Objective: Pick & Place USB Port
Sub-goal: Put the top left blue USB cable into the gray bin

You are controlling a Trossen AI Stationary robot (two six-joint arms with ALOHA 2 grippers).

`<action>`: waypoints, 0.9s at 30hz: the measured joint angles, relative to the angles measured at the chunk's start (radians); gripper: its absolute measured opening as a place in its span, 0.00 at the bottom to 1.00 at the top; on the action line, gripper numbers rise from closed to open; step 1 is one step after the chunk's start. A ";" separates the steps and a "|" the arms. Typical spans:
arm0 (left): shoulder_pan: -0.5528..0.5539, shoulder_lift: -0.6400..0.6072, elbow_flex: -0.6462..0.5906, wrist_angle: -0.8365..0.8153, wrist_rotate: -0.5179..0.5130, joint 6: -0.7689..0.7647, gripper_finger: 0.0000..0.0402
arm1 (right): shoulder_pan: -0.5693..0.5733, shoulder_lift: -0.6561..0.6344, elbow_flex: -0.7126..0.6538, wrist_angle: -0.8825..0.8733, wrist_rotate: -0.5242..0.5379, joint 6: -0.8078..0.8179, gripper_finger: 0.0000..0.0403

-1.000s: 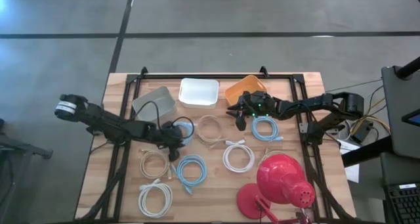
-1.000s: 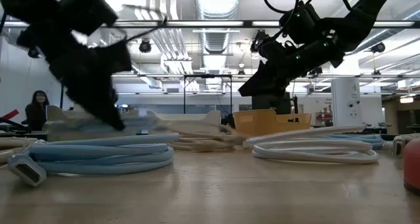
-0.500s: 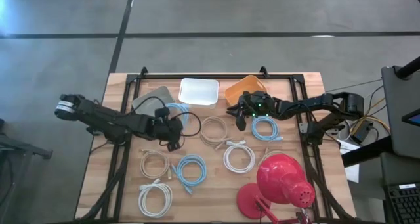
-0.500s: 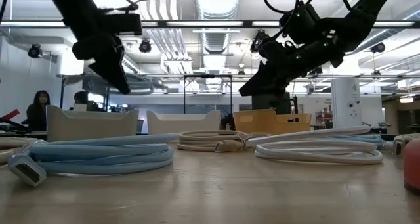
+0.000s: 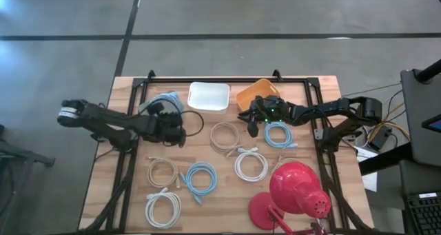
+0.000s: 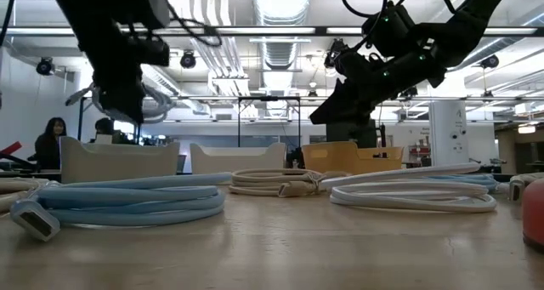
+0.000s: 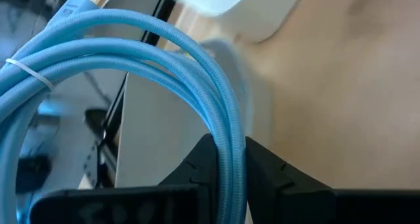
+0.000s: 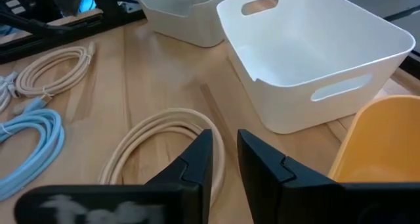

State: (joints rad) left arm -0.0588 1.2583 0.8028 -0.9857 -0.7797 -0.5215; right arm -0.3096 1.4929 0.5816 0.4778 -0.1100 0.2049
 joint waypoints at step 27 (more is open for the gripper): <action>0.368 0.020 -0.106 0.251 0.173 0.432 0.14 | 0.000 0.000 0.000 0.030 0.001 0.001 0.15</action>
State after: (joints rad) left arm 0.3088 1.2778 0.6973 -0.7348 -0.6067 -0.0899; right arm -0.3099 1.4925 0.5812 0.5076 -0.1093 0.2058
